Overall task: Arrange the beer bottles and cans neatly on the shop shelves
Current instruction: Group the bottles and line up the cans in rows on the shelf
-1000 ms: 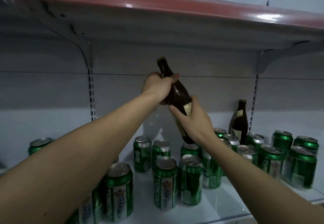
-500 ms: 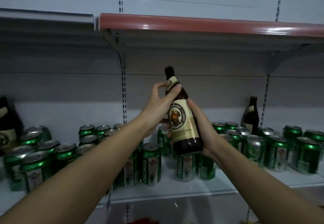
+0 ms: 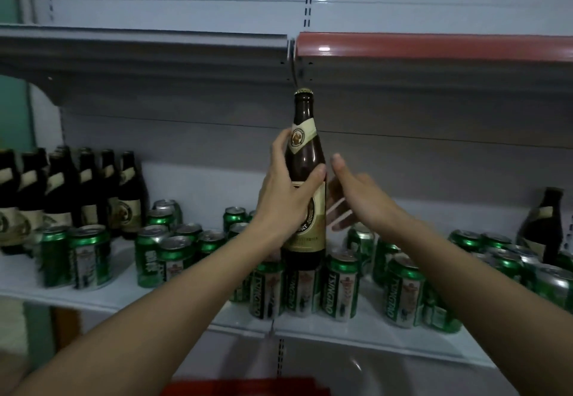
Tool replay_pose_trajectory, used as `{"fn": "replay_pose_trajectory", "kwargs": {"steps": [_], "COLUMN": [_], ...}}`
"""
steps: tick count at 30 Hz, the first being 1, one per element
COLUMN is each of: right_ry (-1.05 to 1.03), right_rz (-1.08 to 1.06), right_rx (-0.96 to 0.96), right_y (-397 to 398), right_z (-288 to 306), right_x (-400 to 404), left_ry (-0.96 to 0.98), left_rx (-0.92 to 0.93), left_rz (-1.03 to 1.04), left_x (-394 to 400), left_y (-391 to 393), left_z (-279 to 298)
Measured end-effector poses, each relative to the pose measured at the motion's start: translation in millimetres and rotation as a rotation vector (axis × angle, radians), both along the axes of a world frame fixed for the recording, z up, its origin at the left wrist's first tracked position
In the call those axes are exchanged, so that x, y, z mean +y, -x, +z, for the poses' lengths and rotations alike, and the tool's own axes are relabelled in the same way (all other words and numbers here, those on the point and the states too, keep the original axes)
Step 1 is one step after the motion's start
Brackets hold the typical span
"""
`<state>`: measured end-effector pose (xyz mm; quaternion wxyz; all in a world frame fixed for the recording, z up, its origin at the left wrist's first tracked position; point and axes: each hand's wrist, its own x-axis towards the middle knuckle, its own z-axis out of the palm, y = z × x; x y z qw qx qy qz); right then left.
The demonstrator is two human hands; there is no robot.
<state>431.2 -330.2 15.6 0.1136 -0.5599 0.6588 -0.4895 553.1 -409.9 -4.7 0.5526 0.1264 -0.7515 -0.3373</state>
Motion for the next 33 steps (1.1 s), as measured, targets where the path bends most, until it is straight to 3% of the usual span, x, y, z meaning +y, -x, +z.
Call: {"fn": "replay_pose_trajectory", "kwargs": {"steps": [7,18,27,33], "right_ry": [0.152,0.158,0.220,0.169], "right_rz": [0.135,0.281,0.250,0.179], "right_rx": [0.060,0.044,0.025,0.038], "right_y": [-43,-106,-166,-200], "right_z": [56,60,53,46], "right_x": [-61,-211,-309,-366], "left_ry": [0.081,0.189,0.162,0.191], "left_rx": [-0.055,-0.166,-0.345,-0.403], "left_rz": [0.048,0.114,0.267,0.525], "left_x": [-55,-195,-288,-331], "left_y": [-46,-123,-185,-215], "left_z": [10,11,18,25]}}
